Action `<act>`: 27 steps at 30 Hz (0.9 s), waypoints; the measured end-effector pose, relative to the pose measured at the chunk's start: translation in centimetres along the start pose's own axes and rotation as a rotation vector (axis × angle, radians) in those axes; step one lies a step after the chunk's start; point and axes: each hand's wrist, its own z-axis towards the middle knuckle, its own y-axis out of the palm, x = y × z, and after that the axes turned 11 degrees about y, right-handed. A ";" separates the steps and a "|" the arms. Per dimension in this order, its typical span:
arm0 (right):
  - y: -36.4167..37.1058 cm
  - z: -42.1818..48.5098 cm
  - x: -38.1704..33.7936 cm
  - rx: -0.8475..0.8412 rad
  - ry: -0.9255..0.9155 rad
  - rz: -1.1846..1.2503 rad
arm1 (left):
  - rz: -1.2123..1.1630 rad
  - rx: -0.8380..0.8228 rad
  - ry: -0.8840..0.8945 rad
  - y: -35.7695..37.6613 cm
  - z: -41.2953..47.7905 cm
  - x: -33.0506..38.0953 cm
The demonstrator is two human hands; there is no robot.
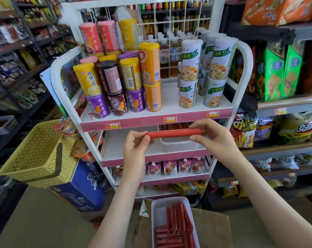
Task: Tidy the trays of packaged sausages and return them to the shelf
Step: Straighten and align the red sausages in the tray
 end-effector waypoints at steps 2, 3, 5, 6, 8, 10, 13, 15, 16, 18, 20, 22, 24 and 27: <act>0.1 -0.1 -0.1 0.009 0.004 0.059 | 0.006 -0.019 -0.039 -0.2 -0.2 -0.2; 0.2 -0.2 -0.2 0.007 0.009 0.098 | 0.036 -0.053 -0.058 -0.4 -0.4 -0.2; 0.3 -0.2 -0.2 -0.005 0.026 0.194 | 0.174 -0.205 -0.091 -0.5 -0.7 -0.2; 0.4 -0.2 -0.3 -0.016 0.030 0.229 | 0.271 -0.313 -0.106 -0.4 -1.0 -0.2; 0.8 -0.3 -0.5 -0.035 -0.025 0.178 | 0.506 -0.518 -0.078 0.4 -1.6 -0.3; 1.5 -0.3 -0.3 -0.055 -0.141 0.007 | 0.713 -0.605 0.081 1.6 -2.2 -0.3; 2.5 -0.5 0.2 -0.097 -0.239 -0.088 | 0.728 -0.535 0.250 2.7 -2.8 -0.3; 2.9 -0.5 0.7 -0.101 -0.259 -0.111 | 0.694 -0.483 0.305 2.8 -2.9 -0.5; 3.0 -0.5 1.2 -0.105 -0.253 -0.130 | 0.681 -0.464 0.333 2.7 -2.9 -0.7; 3.0 -0.6 2.0 -0.107 -0.231 -0.163 | 0.669 -0.442 0.380 2.5 -2.9 -1.3; 3.0 -0.7 2.8 -0.103 -0.193 -0.176 | 0.650 -0.423 0.417 2.3 -2.8 -2.0; 2.9 -0.9 3.6 -0.109 -0.141 -0.172 | 0.603 -0.394 0.422 2.2 -3.0 -2.2; 3.0 -0.9 4.3 -0.128 -0.084 -0.171 | 0.480 -0.354 0.321 2.3 -3.2 -1.9; 3.3 -1.1 5.1 -0.201 0.032 -0.141 | 0.135 -0.227 -0.109 2.7 -3.2 -1.9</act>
